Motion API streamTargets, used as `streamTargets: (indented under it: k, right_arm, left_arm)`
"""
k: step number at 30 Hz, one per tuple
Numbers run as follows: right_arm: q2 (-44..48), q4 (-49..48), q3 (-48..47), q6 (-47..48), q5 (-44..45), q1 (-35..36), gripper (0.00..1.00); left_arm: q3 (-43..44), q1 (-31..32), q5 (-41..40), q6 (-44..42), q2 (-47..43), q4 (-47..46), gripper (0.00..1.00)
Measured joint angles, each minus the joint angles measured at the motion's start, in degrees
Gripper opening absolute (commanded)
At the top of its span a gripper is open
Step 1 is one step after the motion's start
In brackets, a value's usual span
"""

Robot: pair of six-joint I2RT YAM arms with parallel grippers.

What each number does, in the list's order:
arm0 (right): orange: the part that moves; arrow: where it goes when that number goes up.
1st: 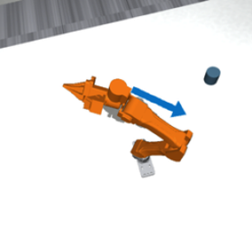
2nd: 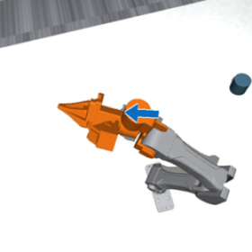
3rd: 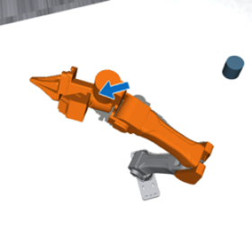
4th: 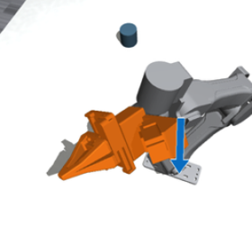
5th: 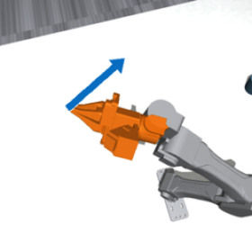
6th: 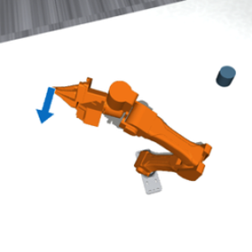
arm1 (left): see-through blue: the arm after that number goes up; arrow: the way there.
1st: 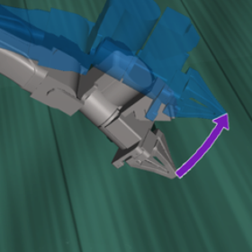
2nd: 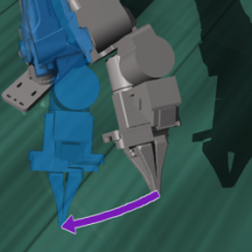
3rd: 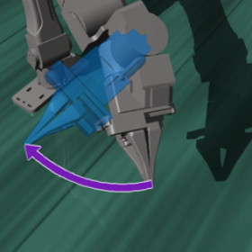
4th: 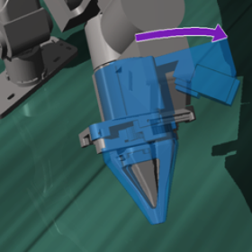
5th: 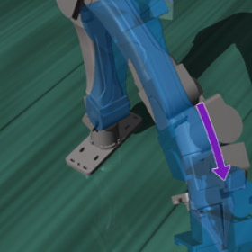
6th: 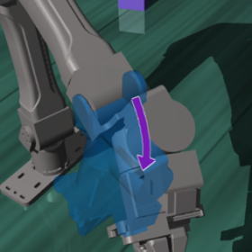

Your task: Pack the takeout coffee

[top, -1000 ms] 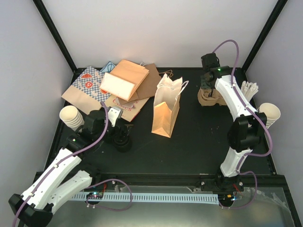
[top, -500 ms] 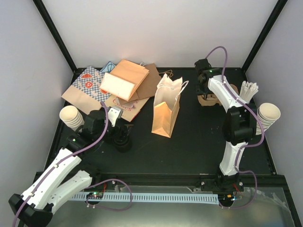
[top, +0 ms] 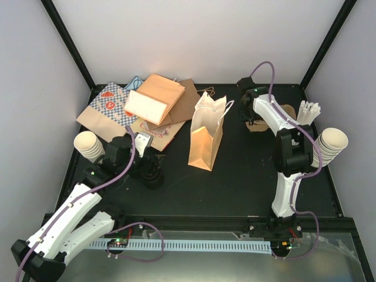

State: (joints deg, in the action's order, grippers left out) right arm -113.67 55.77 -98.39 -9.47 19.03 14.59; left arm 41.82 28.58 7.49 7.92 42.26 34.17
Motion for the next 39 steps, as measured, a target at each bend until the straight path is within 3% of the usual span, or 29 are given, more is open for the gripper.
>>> streamTargets:
  k: [10, 14, 21, 39]
  right_arm:
    - [-1.53, 1.18, 0.09, 0.13, 5.42, 1.79, 0.24]
    - [-1.57, 1.86, 0.09, -0.02, 8.81, 2.45, 0.11]
    - [-1.53, 2.71, -0.26, 0.09, 12.20, 3.34, 0.02]
    - [4.20, 6.47, -6.12, -2.45, 21.24, 3.39, 0.01]
  left_arm:
    - [0.00, 0.00, 0.02, 0.00, 0.13, 0.02, 0.99]
    - [0.00, 0.00, 0.00, 0.00, 0.13, 0.02, 0.99]
    - [0.00, 0.00, 0.00, 0.00, 0.13, 0.02, 0.99]
    - [0.00, 0.00, 0.00, 0.00, 0.13, 0.02, 0.99]
